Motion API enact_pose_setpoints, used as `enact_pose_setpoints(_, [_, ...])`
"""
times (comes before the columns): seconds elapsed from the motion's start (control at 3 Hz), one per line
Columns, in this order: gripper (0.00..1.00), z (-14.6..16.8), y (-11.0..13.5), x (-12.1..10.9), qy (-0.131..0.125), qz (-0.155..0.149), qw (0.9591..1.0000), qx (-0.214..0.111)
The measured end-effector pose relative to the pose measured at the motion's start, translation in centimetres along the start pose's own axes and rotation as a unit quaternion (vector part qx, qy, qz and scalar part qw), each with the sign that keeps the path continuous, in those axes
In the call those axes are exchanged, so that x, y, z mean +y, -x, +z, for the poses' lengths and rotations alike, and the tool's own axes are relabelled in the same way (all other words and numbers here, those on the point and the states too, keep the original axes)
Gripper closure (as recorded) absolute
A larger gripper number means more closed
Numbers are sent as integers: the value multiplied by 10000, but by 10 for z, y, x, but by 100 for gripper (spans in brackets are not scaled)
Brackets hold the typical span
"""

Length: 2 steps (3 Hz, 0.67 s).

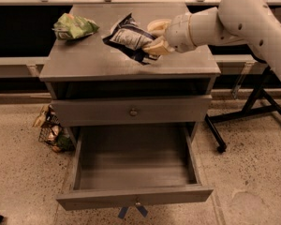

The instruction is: Pick blue chip bag from middle drawer and place on counter

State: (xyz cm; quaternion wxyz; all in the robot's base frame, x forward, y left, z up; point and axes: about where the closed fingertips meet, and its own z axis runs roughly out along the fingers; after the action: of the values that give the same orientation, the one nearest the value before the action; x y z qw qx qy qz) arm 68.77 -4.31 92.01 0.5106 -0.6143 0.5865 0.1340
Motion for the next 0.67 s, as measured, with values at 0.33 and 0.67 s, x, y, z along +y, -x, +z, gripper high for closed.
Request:
enact_pose_setpoints(0.33, [82, 33, -4, -6, -168, 11, 9998, -80])
enact_pose_setpoints(0.67, [59, 53, -10, -13, -356, 59, 9993, -125])
